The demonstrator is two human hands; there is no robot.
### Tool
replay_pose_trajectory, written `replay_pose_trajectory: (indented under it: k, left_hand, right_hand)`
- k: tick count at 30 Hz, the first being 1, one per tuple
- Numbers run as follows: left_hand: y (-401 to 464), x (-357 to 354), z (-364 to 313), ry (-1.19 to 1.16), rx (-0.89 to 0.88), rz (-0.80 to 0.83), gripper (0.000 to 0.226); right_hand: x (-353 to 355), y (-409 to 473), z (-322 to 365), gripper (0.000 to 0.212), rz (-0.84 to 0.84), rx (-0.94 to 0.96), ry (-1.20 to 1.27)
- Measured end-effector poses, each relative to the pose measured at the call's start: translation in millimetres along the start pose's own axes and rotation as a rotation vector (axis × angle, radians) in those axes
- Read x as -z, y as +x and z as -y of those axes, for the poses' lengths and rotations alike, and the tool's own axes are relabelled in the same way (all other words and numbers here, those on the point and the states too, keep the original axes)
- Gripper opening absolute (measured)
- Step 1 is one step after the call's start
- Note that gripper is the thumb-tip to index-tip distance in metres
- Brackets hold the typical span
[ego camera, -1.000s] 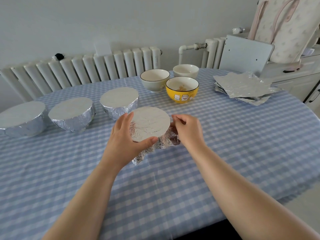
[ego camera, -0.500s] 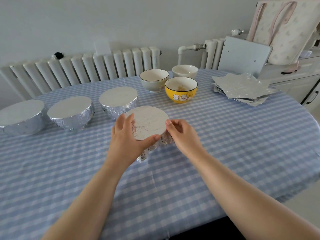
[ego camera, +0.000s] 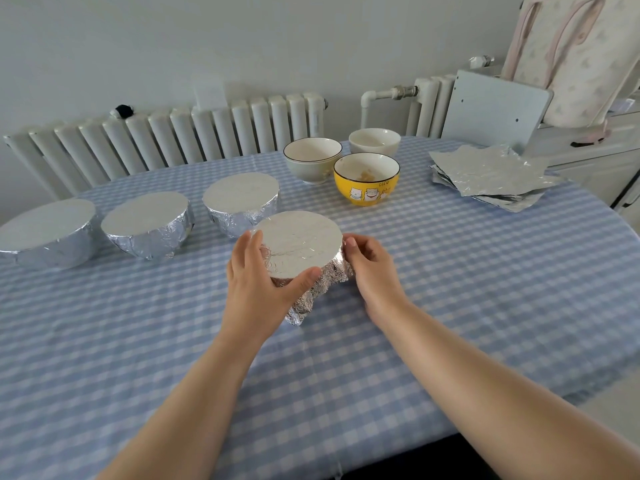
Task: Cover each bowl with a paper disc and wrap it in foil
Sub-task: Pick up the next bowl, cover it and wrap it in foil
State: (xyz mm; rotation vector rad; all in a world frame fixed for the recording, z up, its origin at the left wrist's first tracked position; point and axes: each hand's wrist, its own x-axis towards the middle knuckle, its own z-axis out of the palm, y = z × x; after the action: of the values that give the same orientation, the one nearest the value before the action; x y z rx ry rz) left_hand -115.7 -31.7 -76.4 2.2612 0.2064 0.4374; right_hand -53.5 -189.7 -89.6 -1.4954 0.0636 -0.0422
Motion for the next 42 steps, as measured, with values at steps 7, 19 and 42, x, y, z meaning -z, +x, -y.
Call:
replay_pose_trajectory:
  k: [7,19,42]
  left_hand:
    - [1,-1,3,-0.052,0.003,-0.027,0.130]
    - [2,-2,3,0.025,-0.028,0.004,0.129]
    - [-2,2,-5,0.059,-0.025,0.014,0.122]
  right_hand:
    - [-4,0,0,0.009,-0.015,-0.030,0.041]
    - [-7,13,3,0.008,-0.114,-0.158,0.063]
    - [-11,7,3,0.006,-0.166,-0.100,-0.092]
